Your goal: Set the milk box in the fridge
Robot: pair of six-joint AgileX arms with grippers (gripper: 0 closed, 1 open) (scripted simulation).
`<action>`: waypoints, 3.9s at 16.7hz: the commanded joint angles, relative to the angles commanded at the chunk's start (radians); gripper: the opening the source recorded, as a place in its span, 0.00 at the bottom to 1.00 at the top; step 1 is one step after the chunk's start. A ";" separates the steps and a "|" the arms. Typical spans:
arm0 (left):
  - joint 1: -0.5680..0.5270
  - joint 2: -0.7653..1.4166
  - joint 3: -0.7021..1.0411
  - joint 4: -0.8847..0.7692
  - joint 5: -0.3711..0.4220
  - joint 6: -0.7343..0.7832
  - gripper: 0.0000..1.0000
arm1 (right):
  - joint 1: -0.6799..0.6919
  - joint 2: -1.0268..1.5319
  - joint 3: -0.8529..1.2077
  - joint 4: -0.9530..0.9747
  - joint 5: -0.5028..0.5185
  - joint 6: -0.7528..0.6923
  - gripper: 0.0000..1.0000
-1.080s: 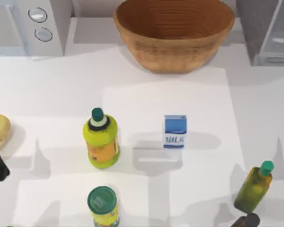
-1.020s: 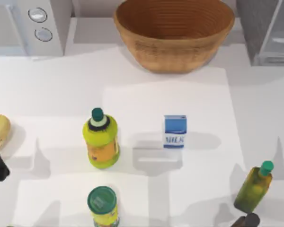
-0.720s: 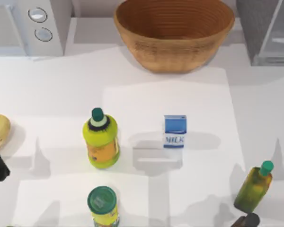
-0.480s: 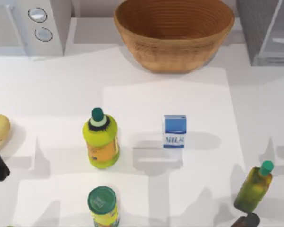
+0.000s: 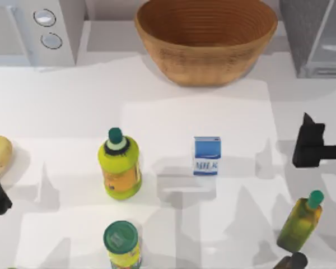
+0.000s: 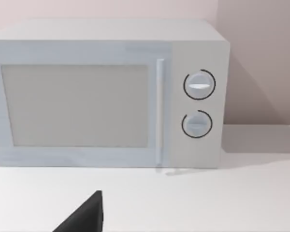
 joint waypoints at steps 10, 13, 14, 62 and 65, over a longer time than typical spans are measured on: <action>0.000 0.000 0.000 0.000 0.000 0.000 1.00 | 0.399 0.814 0.333 0.274 0.362 0.268 1.00; 0.000 0.000 0.000 0.000 0.000 0.000 1.00 | 0.447 0.958 0.369 0.327 0.431 0.318 1.00; 0.000 0.000 0.000 0.000 0.000 0.000 1.00 | 0.455 0.989 0.374 0.338 0.446 0.328 1.00; 0.000 0.000 0.000 0.000 0.000 0.000 1.00 | 0.347 1.161 0.478 0.456 0.367 0.239 0.00; 0.000 0.000 0.000 0.000 0.000 0.000 1.00 | 0.331 1.136 0.498 0.363 0.332 0.245 0.00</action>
